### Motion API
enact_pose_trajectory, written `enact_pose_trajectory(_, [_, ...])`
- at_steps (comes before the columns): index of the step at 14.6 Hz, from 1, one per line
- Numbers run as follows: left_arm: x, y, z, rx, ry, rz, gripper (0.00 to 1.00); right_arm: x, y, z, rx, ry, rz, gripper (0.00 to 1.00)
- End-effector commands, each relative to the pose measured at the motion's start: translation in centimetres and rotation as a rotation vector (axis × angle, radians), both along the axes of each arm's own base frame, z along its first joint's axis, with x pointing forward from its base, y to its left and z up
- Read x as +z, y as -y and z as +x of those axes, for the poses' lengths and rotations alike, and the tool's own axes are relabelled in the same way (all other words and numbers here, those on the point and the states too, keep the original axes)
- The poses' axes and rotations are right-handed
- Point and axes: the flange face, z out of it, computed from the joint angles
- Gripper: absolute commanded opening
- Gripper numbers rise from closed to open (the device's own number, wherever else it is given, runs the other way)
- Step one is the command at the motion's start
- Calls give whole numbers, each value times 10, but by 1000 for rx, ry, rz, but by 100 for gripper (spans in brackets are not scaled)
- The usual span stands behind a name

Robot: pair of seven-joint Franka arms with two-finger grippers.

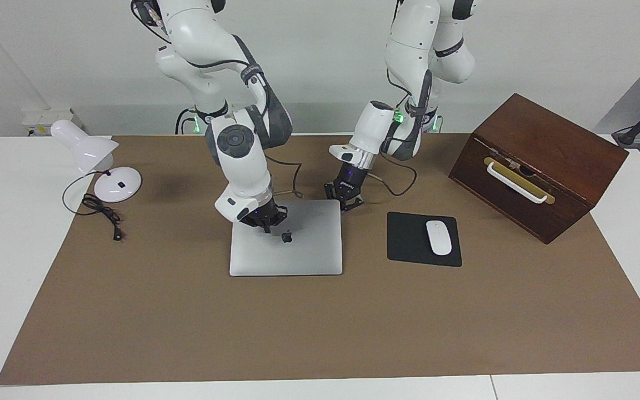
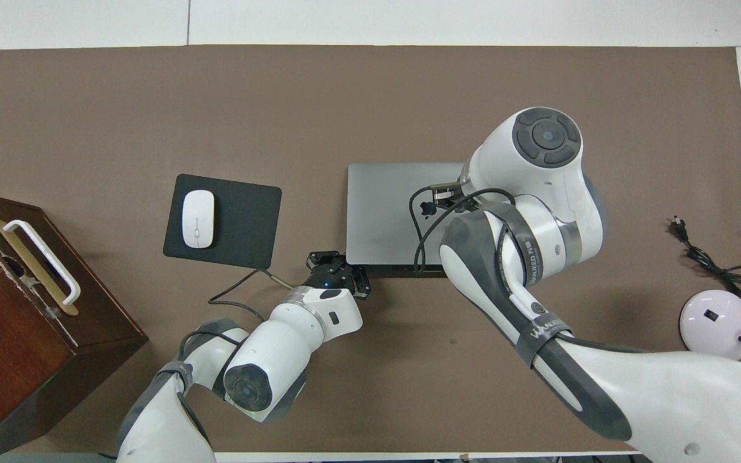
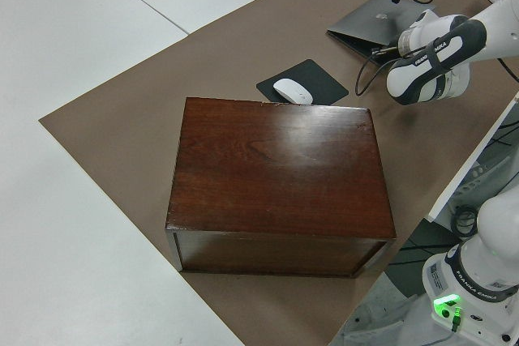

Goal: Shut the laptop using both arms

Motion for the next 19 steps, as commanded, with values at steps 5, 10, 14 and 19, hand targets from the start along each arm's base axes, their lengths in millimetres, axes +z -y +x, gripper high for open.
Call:
enact_pose_trajectory(5, [-33, -13, 4, 8, -36, 55, 0, 101, 71, 15, -14, 66, 35, 0])
enact_pose_trajectory(10, [-33, -13, 4, 25, -45, 44, 0, 162, 118, 11, 21, 106, 28, 17])
enact_pose_trajectory(14, [-30, -11, 6, 64, -60, 13, 0, 187, 151, 1, 31, 105, 5, 56])
enact_pose_trajectory(19, [-25, -11, 4, 82, -70, -5, 0, 227, 219, -17, 38, 71, -59, 100])
